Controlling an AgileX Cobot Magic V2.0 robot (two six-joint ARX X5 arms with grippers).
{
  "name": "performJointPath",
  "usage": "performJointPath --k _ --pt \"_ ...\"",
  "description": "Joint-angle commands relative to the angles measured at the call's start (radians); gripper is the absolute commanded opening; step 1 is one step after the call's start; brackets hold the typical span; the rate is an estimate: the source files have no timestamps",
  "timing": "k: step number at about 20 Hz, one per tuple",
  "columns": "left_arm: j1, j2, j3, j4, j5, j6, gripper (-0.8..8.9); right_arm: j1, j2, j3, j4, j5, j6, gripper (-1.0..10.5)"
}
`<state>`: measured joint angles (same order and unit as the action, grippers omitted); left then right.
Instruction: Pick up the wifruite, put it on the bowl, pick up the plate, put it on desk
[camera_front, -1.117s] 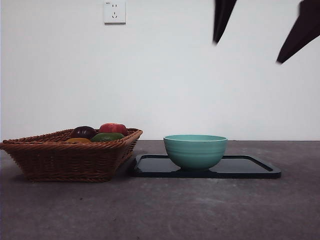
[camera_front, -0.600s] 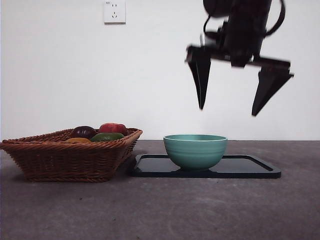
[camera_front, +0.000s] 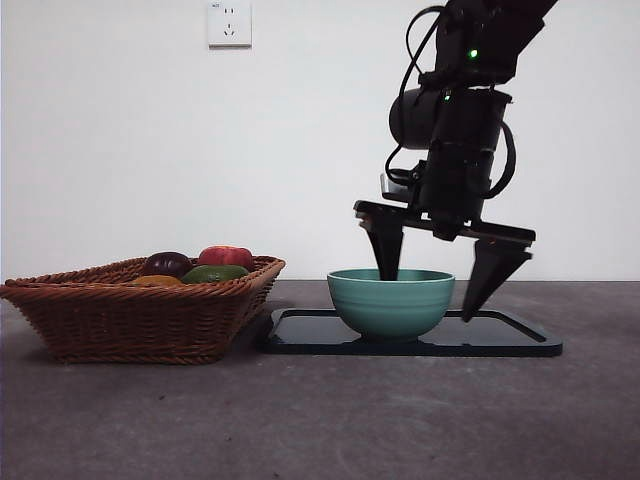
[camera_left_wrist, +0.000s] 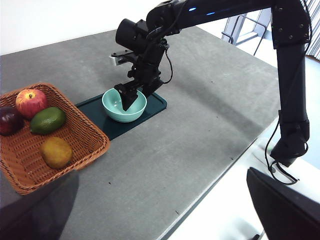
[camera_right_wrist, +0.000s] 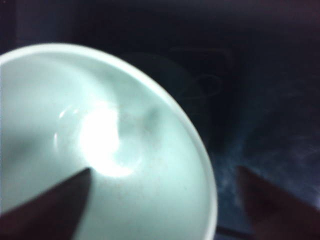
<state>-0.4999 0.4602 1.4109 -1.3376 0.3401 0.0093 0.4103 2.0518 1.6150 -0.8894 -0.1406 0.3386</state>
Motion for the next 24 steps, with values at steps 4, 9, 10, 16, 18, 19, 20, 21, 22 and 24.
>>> performJointPath --k 4,9,10,16,18,19,20,21,22,24 --pt "-0.005 0.006 0.013 -0.008 0.002 0.003 5.94 0.004 0.029 0.022 0.036 0.01 -0.009 1.2" --pt "-0.005 0.007 0.013 -0.008 0.002 0.002 5.94 0.002 0.027 0.022 0.026 0.015 -0.01 0.1" --pt "-0.005 0.007 0.013 -0.009 0.002 0.002 5.94 0.002 0.027 0.023 0.025 0.017 -0.01 0.1" --pt "-0.005 0.006 0.007 -0.009 0.002 0.005 5.94 0.001 -0.074 0.023 -0.031 0.01 -0.045 0.1" --pt "-0.005 0.007 0.005 -0.009 0.002 0.005 5.94 0.002 -0.131 0.023 -0.08 0.011 -0.065 0.1" --pt "-0.005 0.007 0.005 -0.009 0.002 0.006 5.94 0.005 -0.16 0.023 -0.1 0.009 -0.076 0.1" --pt "-0.005 0.007 0.005 -0.009 0.002 0.006 5.94 0.005 -0.19 0.023 -0.12 0.01 -0.08 0.1" --pt "-0.005 0.007 0.005 -0.009 0.002 0.006 5.94 0.007 -0.223 0.02 -0.14 0.01 -0.091 0.1" --pt "-0.005 0.007 0.005 -0.009 0.002 0.005 5.94 0.011 -0.257 0.011 -0.157 0.01 -0.099 0.1" --pt "-0.005 0.007 0.005 -0.009 0.002 0.005 5.94 0.019 -0.343 -0.042 -0.177 0.009 -0.117 0.1"
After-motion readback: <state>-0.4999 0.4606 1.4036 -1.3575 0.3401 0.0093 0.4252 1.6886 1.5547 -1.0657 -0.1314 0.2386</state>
